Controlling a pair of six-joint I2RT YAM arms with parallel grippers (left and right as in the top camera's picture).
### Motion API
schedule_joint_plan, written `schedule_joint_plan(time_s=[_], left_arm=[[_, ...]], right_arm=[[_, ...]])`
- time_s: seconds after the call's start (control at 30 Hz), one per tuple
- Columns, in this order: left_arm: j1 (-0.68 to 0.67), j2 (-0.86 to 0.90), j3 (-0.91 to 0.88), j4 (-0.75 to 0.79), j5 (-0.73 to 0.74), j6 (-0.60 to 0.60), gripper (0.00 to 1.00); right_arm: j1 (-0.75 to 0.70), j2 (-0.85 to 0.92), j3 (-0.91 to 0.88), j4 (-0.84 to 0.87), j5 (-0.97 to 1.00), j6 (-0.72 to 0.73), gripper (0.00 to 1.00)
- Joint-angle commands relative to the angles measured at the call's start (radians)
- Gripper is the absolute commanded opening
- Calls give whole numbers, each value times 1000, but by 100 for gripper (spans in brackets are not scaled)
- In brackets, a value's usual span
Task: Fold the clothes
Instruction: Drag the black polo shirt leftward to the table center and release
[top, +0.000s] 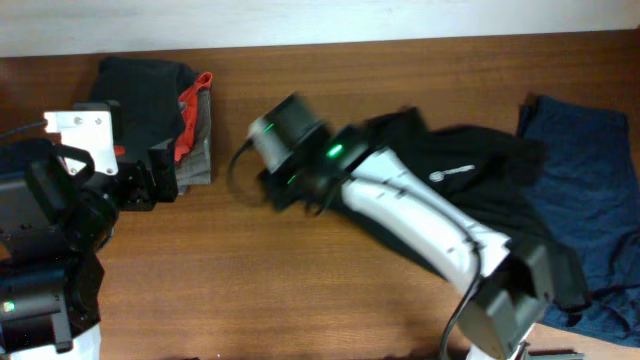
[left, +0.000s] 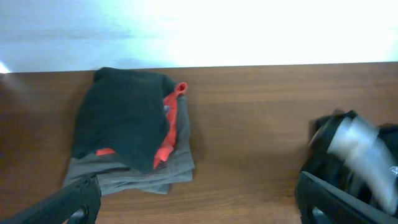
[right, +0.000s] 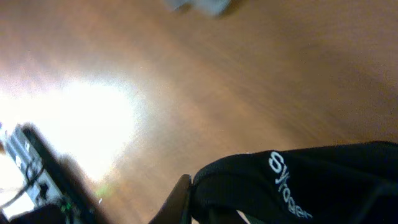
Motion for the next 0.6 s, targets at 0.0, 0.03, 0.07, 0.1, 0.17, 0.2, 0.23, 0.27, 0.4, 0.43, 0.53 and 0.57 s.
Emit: schedule_joint_plan(time_s=[0.0, 0.03, 0.07, 0.1, 0.17, 0.2, 0.23, 0.27, 0.4, 0.43, 0.53, 0.57], left_arm=[[6, -1, 18, 0, -47, -2, 99], [6, 1, 18, 0, -47, -2, 99], [6, 4, 18, 0, -47, -2, 99], [6, 5, 18, 0, -47, -2, 99], [6, 13, 18, -1, -45, -3, 99], [6, 15, 18, -1, -40, -3, 99], [6, 19, 18, -1, -29, -3, 99], [6, 29, 18, -1, 4, -3, 99], [6, 76, 18, -9, 91, -2, 99], [5, 98, 18, -18, 114, -2, 96], [-23, 182, 18, -45, 159, 3, 57], [-37, 205, 18, -46, 168, 10, 50]], right_arm=[[99, -2, 10, -2, 170, -62, 38], [108, -6, 10, -11, 228, -36, 52], [103, -10, 10, -22, 279, 3, 61], [86, -12, 10, -32, 316, 31, 66], [-8, -32, 10, -58, 370, 93, 68], [-60, -40, 10, -65, 370, 111, 68], [-98, -46, 10, -69, 370, 126, 68], [-196, -59, 10, -81, 369, 174, 67], [-539, -71, 10, -138, 320, 321, 33], [-648, -62, 10, -155, 297, 348, 20], [-998, -3, 9, -194, 185, 365, 4], [-1055, 16, 9, -200, 175, 365, 4]])
